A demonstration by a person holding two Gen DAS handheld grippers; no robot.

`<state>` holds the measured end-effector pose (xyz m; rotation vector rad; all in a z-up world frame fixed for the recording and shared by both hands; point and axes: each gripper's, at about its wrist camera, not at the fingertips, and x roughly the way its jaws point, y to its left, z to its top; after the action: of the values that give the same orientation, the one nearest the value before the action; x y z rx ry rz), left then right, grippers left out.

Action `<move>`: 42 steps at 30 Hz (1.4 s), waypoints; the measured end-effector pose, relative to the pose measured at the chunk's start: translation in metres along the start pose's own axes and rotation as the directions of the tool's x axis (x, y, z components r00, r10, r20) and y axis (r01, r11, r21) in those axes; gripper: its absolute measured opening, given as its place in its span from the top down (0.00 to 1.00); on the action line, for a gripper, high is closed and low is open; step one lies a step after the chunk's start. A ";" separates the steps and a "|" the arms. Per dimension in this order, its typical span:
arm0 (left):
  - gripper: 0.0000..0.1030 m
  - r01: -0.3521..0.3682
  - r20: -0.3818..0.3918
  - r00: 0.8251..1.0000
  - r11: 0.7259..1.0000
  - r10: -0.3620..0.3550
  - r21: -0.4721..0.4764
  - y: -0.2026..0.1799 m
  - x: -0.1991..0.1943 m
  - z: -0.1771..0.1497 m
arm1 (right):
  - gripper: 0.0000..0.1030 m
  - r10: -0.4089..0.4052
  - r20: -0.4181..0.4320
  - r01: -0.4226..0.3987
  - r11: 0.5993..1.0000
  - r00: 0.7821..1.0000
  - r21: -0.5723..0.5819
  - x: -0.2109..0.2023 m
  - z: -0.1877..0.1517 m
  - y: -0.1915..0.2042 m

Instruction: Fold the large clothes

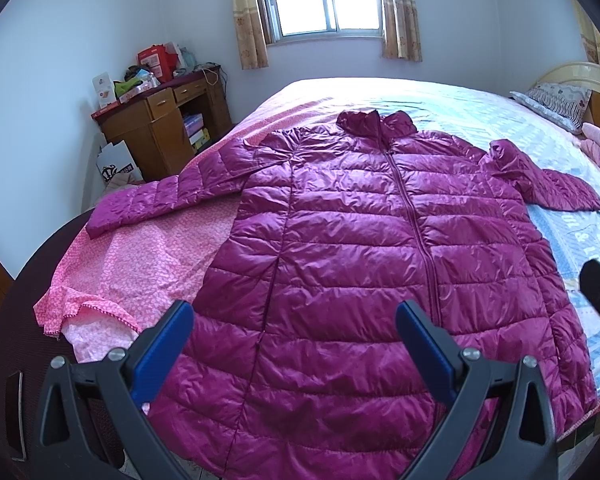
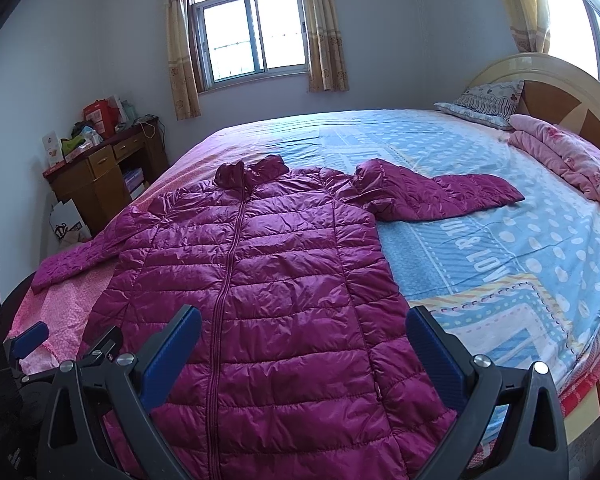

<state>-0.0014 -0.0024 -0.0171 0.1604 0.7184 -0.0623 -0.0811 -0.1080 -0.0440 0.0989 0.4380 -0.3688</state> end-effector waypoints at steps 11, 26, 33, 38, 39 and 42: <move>0.01 0.068 -0.035 0.997 0.998 -0.067 0.016 -0.007 0.046 0.035 | 0.01 -0.031 0.057 0.029 0.999 0.998 0.028 0.029 0.038 -0.063; 0.00 0.018 -0.031 0.999 0.995 -0.021 -0.094 0.016 0.174 0.114 | 0.25 -0.107 -0.152 0.179 0.767 0.983 0.617 0.174 0.066 -0.347; 0.00 -0.018 -0.116 0.993 0.993 0.004 -0.118 0.010 0.205 0.097 | 0.25 -0.179 -0.310 0.347 0.669 0.934 0.657 0.263 0.069 -0.399; 0.00 -0.007 -0.134 0.991 0.994 -0.008 -0.108 0.008 0.207 0.097 | 0.29 -0.294 -0.393 0.481 0.672 0.871 0.563 0.297 0.071 -0.388; 0.00 0.001 -0.136 0.991 0.994 -0.016 -0.113 0.009 0.207 0.097 | 0.37 -0.321 -0.410 0.508 0.682 0.854 0.526 0.299 0.071 -0.384; 0.00 0.024 -0.131 0.990 0.991 -0.041 -0.130 0.013 0.207 0.097 | 0.62 -0.365 -0.429 0.549 0.692 0.826 0.468 0.301 0.071 -0.384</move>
<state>0.2184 -0.0061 -0.0802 0.0297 0.8566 -0.0366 0.0583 -0.5755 -0.1155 0.6613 0.6492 -1.0038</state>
